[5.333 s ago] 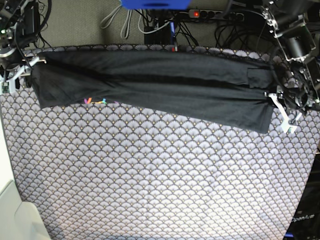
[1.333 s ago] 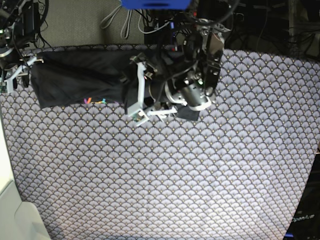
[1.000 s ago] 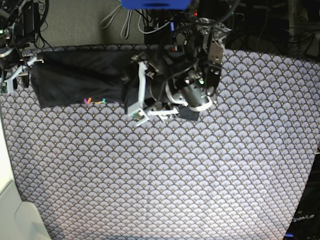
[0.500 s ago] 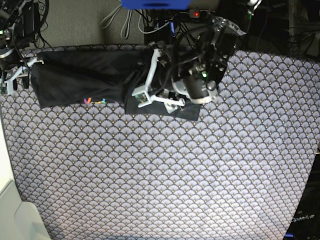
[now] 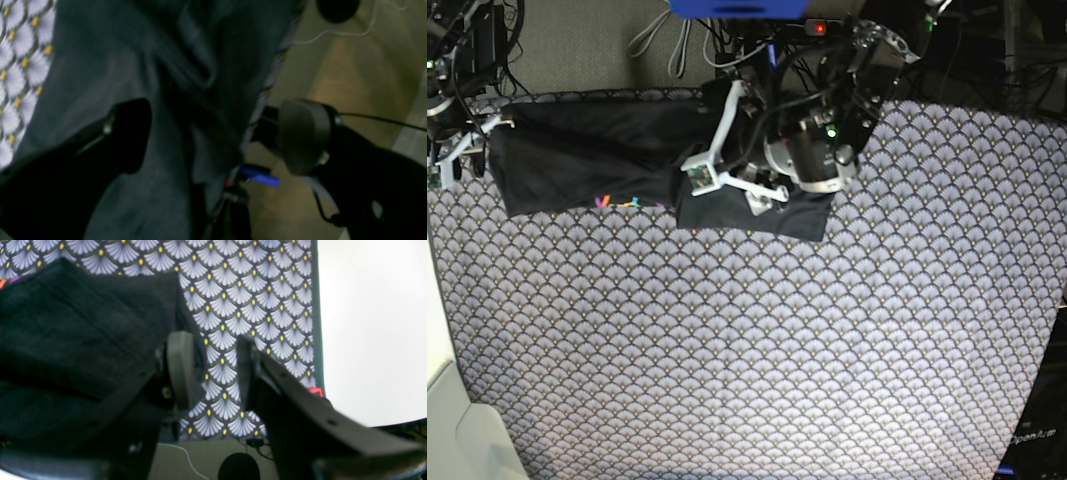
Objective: Fold the T-shirt properly
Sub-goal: 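Lower the folded end onto the shirt's middle with the left gripper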
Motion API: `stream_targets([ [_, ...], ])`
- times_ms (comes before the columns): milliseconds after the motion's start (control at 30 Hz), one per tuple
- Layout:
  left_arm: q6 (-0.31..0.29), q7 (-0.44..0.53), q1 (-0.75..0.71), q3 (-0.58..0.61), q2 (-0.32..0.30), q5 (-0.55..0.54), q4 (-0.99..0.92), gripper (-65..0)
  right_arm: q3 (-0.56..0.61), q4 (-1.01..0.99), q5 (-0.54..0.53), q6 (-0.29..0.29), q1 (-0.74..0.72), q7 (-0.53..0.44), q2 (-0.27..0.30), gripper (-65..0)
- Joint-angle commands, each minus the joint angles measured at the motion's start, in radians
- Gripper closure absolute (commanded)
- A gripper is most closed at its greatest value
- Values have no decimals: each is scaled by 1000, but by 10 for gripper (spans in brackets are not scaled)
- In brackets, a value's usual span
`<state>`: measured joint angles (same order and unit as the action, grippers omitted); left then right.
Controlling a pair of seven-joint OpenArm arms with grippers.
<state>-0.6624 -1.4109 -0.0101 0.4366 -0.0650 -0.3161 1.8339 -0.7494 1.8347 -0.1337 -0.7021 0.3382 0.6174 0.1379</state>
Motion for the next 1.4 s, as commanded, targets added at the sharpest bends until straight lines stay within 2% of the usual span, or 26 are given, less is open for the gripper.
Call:
stream_targets([
  [0,-7,15,11,1,-3,-19,23,-585,-3,21,-7,4,-3,-24,16,-229],
  [67,-36,15,11,1,-17,-19,25,-584,-3,21,-7,4,-3,-24,16,-229],
  [167,-36,15,5,3,-51,-19,54,-579,-3,21,-7,4,-3,-24,16,-229],
  [467,-36,15,38,14,-85,-8,74,-474,-3,21,-7,4,-3,-24,15,-229],
  [600,-36,15,88,83,-108,-8,62,-476,-3,21,-7,4,-3,-24,13,-229],
  [933,-36,15,103,190,-111,-8,30,-476,-3,21,-7,4,-3,-24,13,-229],
  [1367,-36,15,95,193,-111,-8,26,-471,-3,21,-7,4,-3,-24,13,-229],
])
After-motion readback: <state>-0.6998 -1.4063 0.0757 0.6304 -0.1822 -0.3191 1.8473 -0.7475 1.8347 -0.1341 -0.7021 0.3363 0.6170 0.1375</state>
